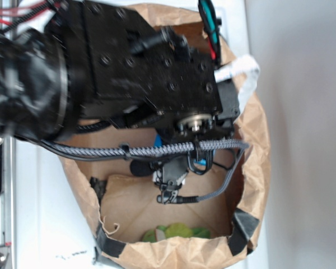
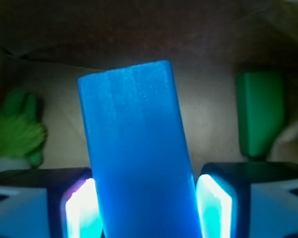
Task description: Grab the blue block.
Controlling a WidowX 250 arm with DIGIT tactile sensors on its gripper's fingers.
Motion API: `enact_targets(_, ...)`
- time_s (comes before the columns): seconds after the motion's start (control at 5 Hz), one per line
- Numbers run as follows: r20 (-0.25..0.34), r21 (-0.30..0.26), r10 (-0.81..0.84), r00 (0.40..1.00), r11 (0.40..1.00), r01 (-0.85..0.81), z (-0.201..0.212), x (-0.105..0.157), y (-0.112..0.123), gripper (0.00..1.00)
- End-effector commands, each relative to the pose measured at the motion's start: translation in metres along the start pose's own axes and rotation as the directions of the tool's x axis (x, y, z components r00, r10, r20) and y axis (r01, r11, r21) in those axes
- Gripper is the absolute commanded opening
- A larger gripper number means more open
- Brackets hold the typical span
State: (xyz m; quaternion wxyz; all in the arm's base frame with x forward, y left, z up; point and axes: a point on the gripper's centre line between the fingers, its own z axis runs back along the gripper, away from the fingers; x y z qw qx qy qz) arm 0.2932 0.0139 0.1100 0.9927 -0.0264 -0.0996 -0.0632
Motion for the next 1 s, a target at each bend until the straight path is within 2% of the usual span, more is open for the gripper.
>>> enact_targets(0.0, 0.123, 0.134, 0.002, 0.992, 0.991, -0.019, 0.055, -0.005, -0.014, 0.00)
enact_targets(0.2, 0.122, 0.112, 0.074, 0.990, 0.990, -0.088, 0.067, -0.006, -0.013, 0.00)
enact_targets(0.6, 0.046, 0.111, 0.214, 0.976, 0.970, -0.218, 0.073, 0.000, -0.020, 0.00)
enact_targets(0.8, 0.061, 0.112, 0.233, 0.971, 0.965, -0.238, 0.071, 0.004, -0.022, 0.00)
